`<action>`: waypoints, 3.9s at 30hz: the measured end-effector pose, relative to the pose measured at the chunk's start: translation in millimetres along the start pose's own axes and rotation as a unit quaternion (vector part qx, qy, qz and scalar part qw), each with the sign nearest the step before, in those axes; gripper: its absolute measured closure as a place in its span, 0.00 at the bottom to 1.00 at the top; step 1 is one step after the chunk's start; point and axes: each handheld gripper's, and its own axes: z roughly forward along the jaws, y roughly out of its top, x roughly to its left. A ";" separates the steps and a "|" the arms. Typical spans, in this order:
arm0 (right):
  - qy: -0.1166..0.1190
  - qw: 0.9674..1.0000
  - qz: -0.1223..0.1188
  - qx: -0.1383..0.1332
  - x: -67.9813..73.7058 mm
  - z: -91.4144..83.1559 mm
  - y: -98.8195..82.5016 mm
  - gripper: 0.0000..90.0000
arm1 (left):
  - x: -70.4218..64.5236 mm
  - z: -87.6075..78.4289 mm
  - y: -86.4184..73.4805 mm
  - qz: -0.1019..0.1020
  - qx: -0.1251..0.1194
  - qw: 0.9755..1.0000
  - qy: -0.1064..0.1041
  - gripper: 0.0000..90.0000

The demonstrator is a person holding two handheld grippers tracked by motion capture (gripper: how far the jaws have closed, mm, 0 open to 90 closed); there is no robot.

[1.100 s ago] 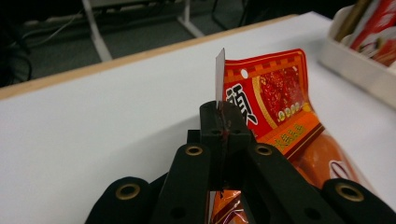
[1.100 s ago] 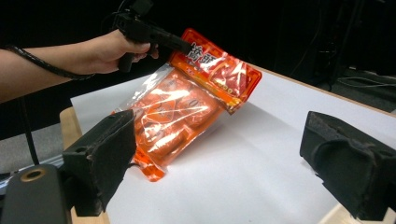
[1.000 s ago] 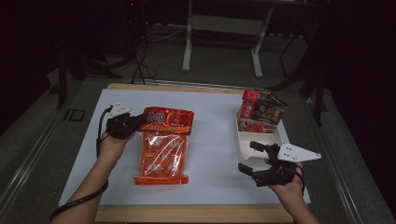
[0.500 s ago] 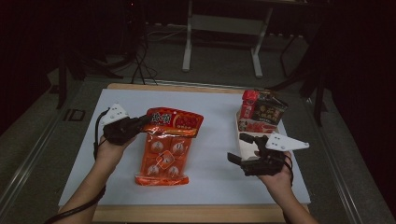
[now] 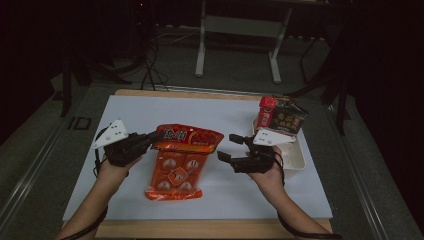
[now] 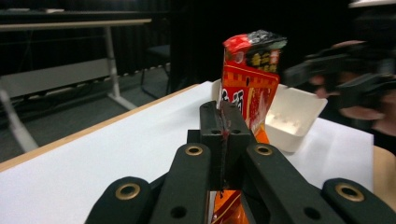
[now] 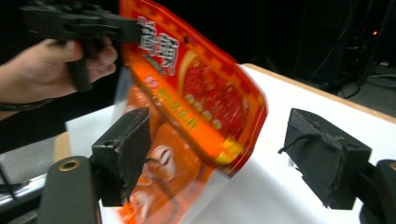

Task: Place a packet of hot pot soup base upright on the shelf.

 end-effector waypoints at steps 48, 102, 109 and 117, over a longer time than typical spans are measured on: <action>0.088 0.994 -0.065 0.025 12.3 -12.2 56.1 1.00 | -6.3 -3.3 20.7 -0.005 -0.057 0.997 -0.046 0.91; -0.067 0.997 -0.046 -0.008 -80.5 -191.3 102.8 1.00 | -76.9 7.6 -81.8 -0.026 0.100 0.994 -0.040 0.08; -0.073 0.997 -0.039 0.000 -91.0 -190.0 91.6 1.00 | -73.4 6.7 -85.0 -0.035 0.094 0.994 -0.033 0.08; -0.074 0.997 -0.028 0.014 -105.7 -174.0 77.5 1.00 | -71.2 7.9 -90.3 -0.036 0.101 0.994 -0.032 0.08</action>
